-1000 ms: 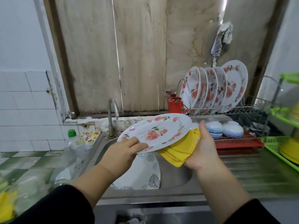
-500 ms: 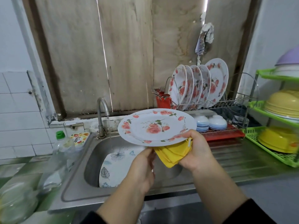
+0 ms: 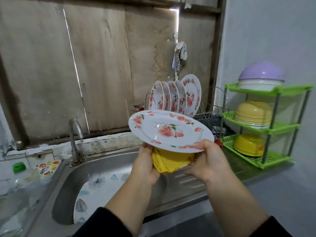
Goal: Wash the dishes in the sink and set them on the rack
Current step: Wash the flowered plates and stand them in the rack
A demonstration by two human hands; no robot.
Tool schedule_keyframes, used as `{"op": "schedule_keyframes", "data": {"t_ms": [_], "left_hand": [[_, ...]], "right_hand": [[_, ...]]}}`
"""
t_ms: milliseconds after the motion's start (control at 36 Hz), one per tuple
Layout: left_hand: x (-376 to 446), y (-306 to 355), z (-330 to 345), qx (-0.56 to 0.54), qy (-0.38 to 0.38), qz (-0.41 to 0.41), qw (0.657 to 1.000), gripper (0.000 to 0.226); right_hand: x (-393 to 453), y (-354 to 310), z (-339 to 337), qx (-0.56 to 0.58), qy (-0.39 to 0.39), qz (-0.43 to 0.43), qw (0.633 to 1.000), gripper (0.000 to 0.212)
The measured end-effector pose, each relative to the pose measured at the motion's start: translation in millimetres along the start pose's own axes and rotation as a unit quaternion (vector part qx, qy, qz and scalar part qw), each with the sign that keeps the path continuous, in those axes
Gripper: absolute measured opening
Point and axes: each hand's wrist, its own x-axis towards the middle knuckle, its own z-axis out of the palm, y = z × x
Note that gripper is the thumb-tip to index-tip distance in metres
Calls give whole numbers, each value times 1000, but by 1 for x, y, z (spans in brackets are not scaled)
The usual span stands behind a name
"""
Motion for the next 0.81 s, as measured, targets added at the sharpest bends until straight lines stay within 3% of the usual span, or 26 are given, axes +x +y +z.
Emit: {"op": "schedule_keyframes", "data": {"t_ms": [139,278,361,500,722,806], "left_hand": [[18,-7,17,21,-23,-10,999,33],[36,-15,42,52,-14,0,999,32],[50,-15,54,68,-13,9,998,33],[78,-11,81,97,-19,36,994,40],[109,3,135,84,-49,96,991,19],[128,11,148,83,-41,123,988,23]], "right_hand": [[-6,-30,-19,-4,78,-24,997,57],[-12,-70,-38,56,103,-73,990,41],[-9,-93,-52,78,108,-115,984,45],[-3,-135,-65,45,127,-169,976,43],[22,-190,-75,-40,159,-231,959,37],[34,-207,-74,-89,169,-256,948,28]]}}
